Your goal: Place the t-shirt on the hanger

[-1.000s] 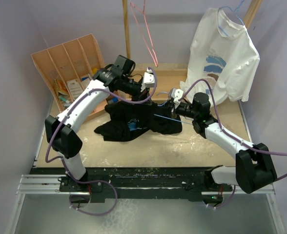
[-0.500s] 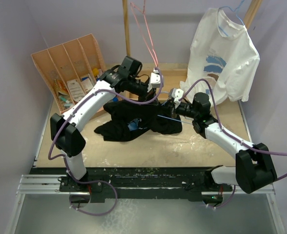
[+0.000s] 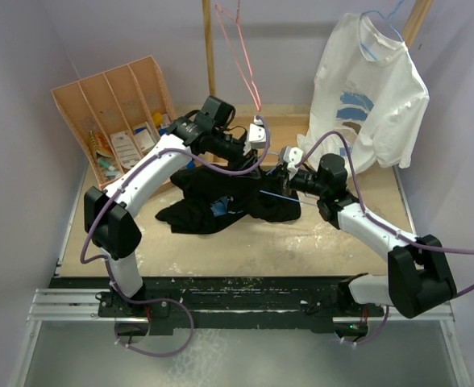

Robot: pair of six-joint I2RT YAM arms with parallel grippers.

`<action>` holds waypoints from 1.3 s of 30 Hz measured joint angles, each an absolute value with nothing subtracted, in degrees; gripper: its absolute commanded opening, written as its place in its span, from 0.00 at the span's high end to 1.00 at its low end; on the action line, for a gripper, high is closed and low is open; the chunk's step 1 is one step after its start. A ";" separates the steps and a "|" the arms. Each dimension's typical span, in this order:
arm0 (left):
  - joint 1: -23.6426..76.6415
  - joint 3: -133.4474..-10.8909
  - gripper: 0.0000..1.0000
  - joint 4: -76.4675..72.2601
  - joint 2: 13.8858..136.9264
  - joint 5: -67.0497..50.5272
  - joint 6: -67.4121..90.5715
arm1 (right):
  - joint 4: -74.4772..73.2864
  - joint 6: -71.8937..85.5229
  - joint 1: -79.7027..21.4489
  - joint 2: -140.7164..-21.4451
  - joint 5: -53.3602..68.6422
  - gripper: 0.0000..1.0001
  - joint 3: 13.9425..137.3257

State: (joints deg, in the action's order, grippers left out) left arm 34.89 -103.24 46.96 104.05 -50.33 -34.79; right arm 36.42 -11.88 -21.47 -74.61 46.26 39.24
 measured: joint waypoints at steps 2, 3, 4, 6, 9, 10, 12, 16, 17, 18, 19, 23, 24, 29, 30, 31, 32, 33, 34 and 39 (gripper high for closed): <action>34.89 -103.24 0.69 47.44 104.05 -50.37 -35.33 | 36.51 -11.84 -21.47 -74.63 46.28 1.00 39.24; 34.89 -103.22 0.67 47.72 104.05 -50.39 -35.70 | 36.67 -11.73 -21.47 -74.63 46.30 1.00 39.24; 34.89 -103.24 0.64 48.01 104.05 -50.46 -36.03 | 36.77 -11.68 -21.47 -74.63 46.30 1.00 39.24; 34.89 -103.24 0.61 48.77 104.05 -50.57 -36.95 | 36.82 -11.57 -21.47 -74.63 46.41 1.00 39.24; 34.89 -103.24 0.57 49.80 104.25 -50.63 -38.20 | 36.97 -11.46 -21.47 -74.63 46.54 1.00 39.24; 34.89 -103.24 0.57 50.28 104.33 -50.63 -38.63 | 37.15 -11.40 -21.47 -74.63 46.59 1.00 39.24; 34.89 -103.24 0.57 51.03 104.55 -50.61 -39.22 | 37.36 -11.09 -21.47 -74.63 46.72 1.00 39.20; 34.89 -103.24 0.60 51.83 105.21 -50.28 -40.29 | 37.80 -10.79 -21.47 -74.65 47.29 1.00 38.85; 34.89 -103.24 0.62 51.96 105.38 -50.19 -40.40 | 37.85 -10.66 -21.47 -74.65 47.40 1.00 38.85; 34.89 -103.24 0.64 52.01 105.56 -50.09 -40.62 | 38.00 -10.63 -21.47 -74.65 47.51 1.00 38.85; 34.89 -103.24 0.67 52.01 105.73 -49.95 -40.95 | 38.11 -10.61 -21.47 -74.65 47.53 1.00 38.85; 34.89 -103.24 0.81 52.14 106.15 -49.47 -41.89 | 38.26 -10.46 -21.47 -74.65 47.62 1.00 38.30; 34.89 -103.24 0.85 52.27 106.19 -49.34 -42.22 | 38.33 -10.44 -21.50 -74.65 47.68 1.00 38.17; 34.89 -103.24 1.00 53.49 106.28 -49.01 -44.14 | 38.54 -10.39 -21.65 -74.72 47.77 1.00 37.98; 34.89 -103.24 1.00 53.71 106.28 -49.04 -44.38 | 38.54 -10.39 -21.67 -74.76 47.79 1.00 37.98; 34.89 -103.24 1.00 53.93 106.28 -49.06 -44.66 | 38.59 -10.39 -21.74 -74.87 47.83 1.00 37.98; 34.89 -103.24 1.00 54.22 106.28 -49.06 -44.91 | 38.59 -10.41 -21.74 -75.00 47.94 1.00 37.98; 34.89 -103.24 1.00 54.61 106.28 -49.06 -45.25 | 38.59 -10.41 -21.76 -75.13 48.25 1.00 37.98; 34.89 -103.24 1.00 55.09 106.28 -49.10 -45.76 | 38.59 -10.46 -21.76 -75.26 48.75 1.00 37.98; 34.89 -103.24 1.00 57.54 106.28 -49.65 -48.03 | 36.23 -11.40 -21.85 -75.75 52.38 1.00 38.74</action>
State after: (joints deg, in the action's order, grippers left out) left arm 34.89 -103.24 57.54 106.28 -49.65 -48.03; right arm 36.23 -11.40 -21.85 -75.75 52.38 38.74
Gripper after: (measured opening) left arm 0.031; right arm 0.004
